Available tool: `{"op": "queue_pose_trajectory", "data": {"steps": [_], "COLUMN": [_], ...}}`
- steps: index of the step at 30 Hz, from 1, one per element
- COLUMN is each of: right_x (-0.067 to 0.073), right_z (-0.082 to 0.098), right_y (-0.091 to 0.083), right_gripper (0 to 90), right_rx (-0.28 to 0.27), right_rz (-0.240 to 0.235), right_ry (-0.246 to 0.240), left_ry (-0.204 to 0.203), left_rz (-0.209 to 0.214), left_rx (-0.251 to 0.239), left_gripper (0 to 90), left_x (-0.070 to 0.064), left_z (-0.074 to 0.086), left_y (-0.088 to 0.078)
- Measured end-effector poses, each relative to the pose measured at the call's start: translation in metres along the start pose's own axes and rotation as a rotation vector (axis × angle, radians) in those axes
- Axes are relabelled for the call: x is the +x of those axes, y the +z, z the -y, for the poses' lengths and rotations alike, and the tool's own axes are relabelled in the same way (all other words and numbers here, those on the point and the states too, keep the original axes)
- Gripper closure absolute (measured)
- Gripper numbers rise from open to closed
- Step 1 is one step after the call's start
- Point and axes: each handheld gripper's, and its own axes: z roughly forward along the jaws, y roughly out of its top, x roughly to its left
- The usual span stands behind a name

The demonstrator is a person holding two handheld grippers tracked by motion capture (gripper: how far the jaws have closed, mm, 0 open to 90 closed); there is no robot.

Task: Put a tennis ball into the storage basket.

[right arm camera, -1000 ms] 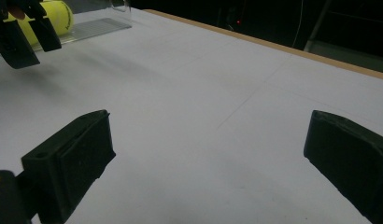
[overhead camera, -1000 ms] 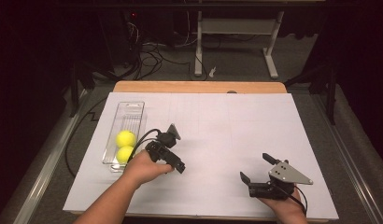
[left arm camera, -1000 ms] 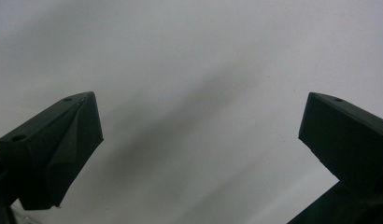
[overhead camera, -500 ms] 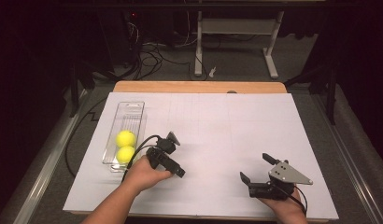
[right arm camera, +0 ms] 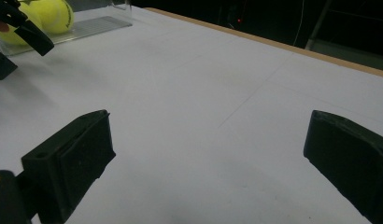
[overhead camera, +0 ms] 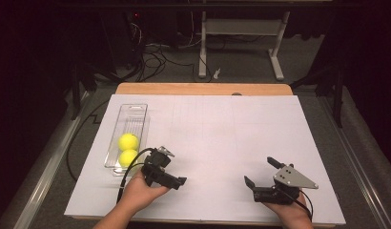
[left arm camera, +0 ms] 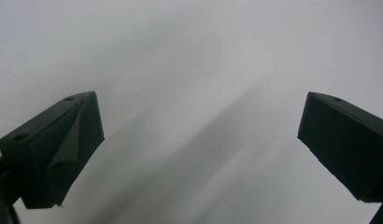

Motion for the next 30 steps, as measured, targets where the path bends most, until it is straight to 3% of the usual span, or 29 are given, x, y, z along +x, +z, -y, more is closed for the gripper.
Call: {"op": "queue_pose_trajectory", "data": {"steps": [5, 9, 14, 17, 19, 24, 30], "right_x": [-0.001, -0.003, -0.003, -0.003, -0.002, -0.001, -0.002], "right_z": [0.001, 0.001, 0.002, 0.002, 0.002, 0.002, 0.001], "right_y": [0.0, -0.001, 0.0, 0.0, 0.001, 0.002, 0.0], "right_gripper": [2.1, 2.2, 2.2, 2.1, 2.1, 2.1, 2.1], "right_rx": [0.0, -0.004, -0.003, -0.003, -0.004, -0.005, -0.015], "right_rz": [0.005, 0.009, 0.013, 0.013, 0.013, 0.021, 0.032], "right_ry": [0.009, 0.019, 0.028, 0.029, 0.029, 0.032, 0.04], "left_ry": [-0.023, -0.042, -0.017, -0.072, -0.057, -0.021, 0.013], "left_rz": [0.044, 0.083, 0.135, 0.161, 0.166, 0.235, 0.284], "left_rx": [-0.102, -0.144, -0.183, -0.205, -0.213, -0.263, -0.311], "left_gripper": [0.5, 0.7, 0.6, 0.6, 1.0, 1.0, 0.9], "left_x": [0.006, 0.009, 0.009, 0.016, 0.018, 0.015, 0.008], "left_z": [0.0, 0.002, 0.005, 0.003, 0.003, 0.005, 0.009], "left_y": [-0.006, -0.008, -0.012, -0.013, -0.014, -0.023, -0.032]}}
